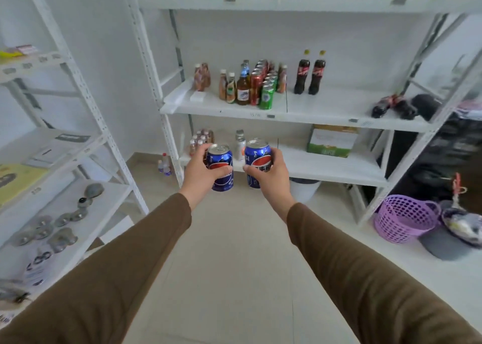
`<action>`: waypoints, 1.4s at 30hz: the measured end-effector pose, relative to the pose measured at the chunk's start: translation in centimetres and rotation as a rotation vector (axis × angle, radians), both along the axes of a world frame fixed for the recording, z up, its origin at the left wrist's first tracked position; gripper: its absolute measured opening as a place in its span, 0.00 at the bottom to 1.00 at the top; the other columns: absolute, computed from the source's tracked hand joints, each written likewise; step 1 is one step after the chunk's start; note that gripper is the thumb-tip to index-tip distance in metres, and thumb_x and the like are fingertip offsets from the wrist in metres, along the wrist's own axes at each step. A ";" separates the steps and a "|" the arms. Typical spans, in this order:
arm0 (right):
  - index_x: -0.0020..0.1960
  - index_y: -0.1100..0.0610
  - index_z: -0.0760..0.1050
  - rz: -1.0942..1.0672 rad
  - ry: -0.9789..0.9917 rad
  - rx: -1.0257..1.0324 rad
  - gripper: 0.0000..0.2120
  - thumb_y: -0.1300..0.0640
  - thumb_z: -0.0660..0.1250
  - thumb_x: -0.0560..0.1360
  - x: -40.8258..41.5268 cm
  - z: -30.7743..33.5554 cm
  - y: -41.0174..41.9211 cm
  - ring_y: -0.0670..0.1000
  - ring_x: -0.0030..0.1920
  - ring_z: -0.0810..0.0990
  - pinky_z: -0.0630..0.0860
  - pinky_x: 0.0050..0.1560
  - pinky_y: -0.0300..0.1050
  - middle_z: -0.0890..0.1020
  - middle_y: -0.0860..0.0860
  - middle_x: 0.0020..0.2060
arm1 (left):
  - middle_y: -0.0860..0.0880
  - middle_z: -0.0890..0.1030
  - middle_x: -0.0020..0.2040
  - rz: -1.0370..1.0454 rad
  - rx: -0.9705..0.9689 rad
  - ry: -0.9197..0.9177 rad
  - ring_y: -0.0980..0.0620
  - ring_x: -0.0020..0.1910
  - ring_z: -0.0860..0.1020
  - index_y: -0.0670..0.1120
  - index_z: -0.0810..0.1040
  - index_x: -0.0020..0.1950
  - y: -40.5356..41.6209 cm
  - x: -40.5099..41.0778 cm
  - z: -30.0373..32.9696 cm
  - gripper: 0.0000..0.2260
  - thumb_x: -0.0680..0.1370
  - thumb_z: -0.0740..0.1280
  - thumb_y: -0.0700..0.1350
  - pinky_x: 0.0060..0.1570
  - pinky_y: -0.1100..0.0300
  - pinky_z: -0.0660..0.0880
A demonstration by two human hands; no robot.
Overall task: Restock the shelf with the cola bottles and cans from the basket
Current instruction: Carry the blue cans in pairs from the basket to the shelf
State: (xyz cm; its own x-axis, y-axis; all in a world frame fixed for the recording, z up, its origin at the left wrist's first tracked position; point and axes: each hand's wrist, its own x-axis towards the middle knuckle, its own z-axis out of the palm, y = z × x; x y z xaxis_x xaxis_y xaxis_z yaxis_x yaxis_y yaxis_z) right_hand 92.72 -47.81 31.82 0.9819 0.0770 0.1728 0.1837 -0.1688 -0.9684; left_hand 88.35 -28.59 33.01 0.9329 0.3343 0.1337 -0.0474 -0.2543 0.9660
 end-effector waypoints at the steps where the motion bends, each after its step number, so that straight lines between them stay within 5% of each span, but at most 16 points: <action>1: 0.67 0.49 0.70 -0.026 -0.001 0.009 0.33 0.51 0.82 0.68 1.6 -0.1 -1.2 0.43 0.54 0.82 0.79 0.53 0.38 0.80 0.45 0.57 | 0.62 0.80 0.57 -0.021 0.007 -0.003 0.67 0.52 0.79 0.58 0.72 0.67 -1.2 2.0 0.1 0.33 0.67 0.82 0.46 0.49 0.65 0.75; 4: 0.64 0.43 0.67 -0.095 0.000 0.034 0.31 0.52 0.81 0.69 6.8 -0.4 -4.3 0.36 0.51 0.80 0.76 0.46 0.30 0.78 0.38 0.53 | 0.64 0.80 0.55 -0.083 0.020 -0.017 0.73 0.49 0.78 0.59 0.72 0.65 -4.3 8.5 0.0 0.32 0.67 0.82 0.46 0.47 0.69 0.74; 6: 0.65 0.43 0.67 -0.149 0.005 0.050 0.32 0.53 0.81 0.69 10.5 -0.5 -6.1 0.39 0.53 0.79 0.75 0.48 0.32 0.78 0.42 0.55 | 0.63 0.80 0.56 -0.118 0.015 -0.024 0.71 0.50 0.79 0.58 0.72 0.67 -6.0 12.9 -0.1 0.32 0.67 0.82 0.45 0.46 0.72 0.75; 10: 0.69 0.48 0.67 -0.263 0.039 0.076 0.34 0.54 0.81 0.69 17.9 -0.6 -9.7 0.40 0.54 0.78 0.77 0.52 0.37 0.78 0.45 0.57 | 0.55 0.80 0.61 -0.209 -0.015 -0.003 0.57 0.58 0.79 0.55 0.71 0.69 -9.4 21.9 -0.3 0.32 0.69 0.81 0.44 0.59 0.56 0.76; 13: 0.68 0.45 0.66 -0.317 0.047 0.076 0.33 0.55 0.80 0.70 22.5 -0.3 -12.6 0.40 0.54 0.78 0.78 0.53 0.39 0.77 0.40 0.55 | 0.60 0.79 0.58 -0.263 -0.007 0.000 0.61 0.56 0.78 0.55 0.71 0.68 -12.2 27.9 0.1 0.32 0.69 0.81 0.44 0.59 0.56 0.75; 17: 0.64 0.42 0.66 -0.378 0.052 0.062 0.31 0.56 0.80 0.71 28.5 0.2 -16.8 0.39 0.51 0.78 0.74 0.46 0.31 0.77 0.37 0.52 | 0.52 0.80 0.62 -0.335 -0.020 0.022 0.50 0.61 0.79 0.51 0.71 0.70 -16.4 35.5 0.0 0.32 0.69 0.81 0.43 0.61 0.51 0.76; 20: 0.64 0.43 0.67 -0.404 0.036 0.045 0.30 0.58 0.79 0.71 33.4 0.1 -19.8 0.39 0.51 0.79 0.75 0.43 0.30 0.78 0.38 0.52 | 0.53 0.81 0.61 -0.357 -0.004 0.016 0.51 0.60 0.79 0.52 0.72 0.69 -19.8 41.0 -0.2 0.31 0.69 0.81 0.43 0.59 0.55 0.77; 28: 0.65 0.47 0.67 -0.372 0.062 0.040 0.30 0.59 0.79 0.71 48.8 -1.0 -28.0 0.46 0.55 0.80 0.79 0.58 0.46 0.78 0.40 0.53 | 0.57 0.78 0.60 -0.310 0.040 0.044 0.53 0.59 0.77 0.55 0.70 0.68 -28.6 54.4 -1.4 0.30 0.70 0.80 0.44 0.49 0.67 0.73; 30: 0.63 0.46 0.66 -0.362 0.081 0.033 0.30 0.59 0.80 0.70 52.4 -1.3 -29.4 0.47 0.55 0.80 0.79 0.59 0.47 0.77 0.38 0.52 | 0.56 0.78 0.61 -0.284 0.059 0.058 0.53 0.60 0.76 0.55 0.70 0.69 -30.1 57.4 -1.6 0.31 0.71 0.80 0.44 0.53 0.64 0.73; 36: 0.63 0.45 0.66 -0.343 0.105 0.036 0.31 0.58 0.80 0.70 62.0 -2.3 -31.9 0.38 0.49 0.78 0.74 0.46 0.33 0.77 0.37 0.51 | 0.53 0.79 0.65 -0.253 0.066 0.098 0.50 0.63 0.78 0.54 0.70 0.70 -32.5 66.2 -2.3 0.32 0.70 0.80 0.45 0.65 0.48 0.76; 42: 0.64 0.44 0.66 -0.344 0.129 -0.006 0.31 0.55 0.81 0.69 70.7 -3.6 -33.1 0.37 0.48 0.80 0.74 0.39 0.28 0.79 0.36 0.50 | 0.56 0.80 0.62 -0.228 0.067 0.095 0.52 0.61 0.79 0.57 0.70 0.68 -33.5 75.3 -3.9 0.32 0.69 0.81 0.46 0.63 0.47 0.78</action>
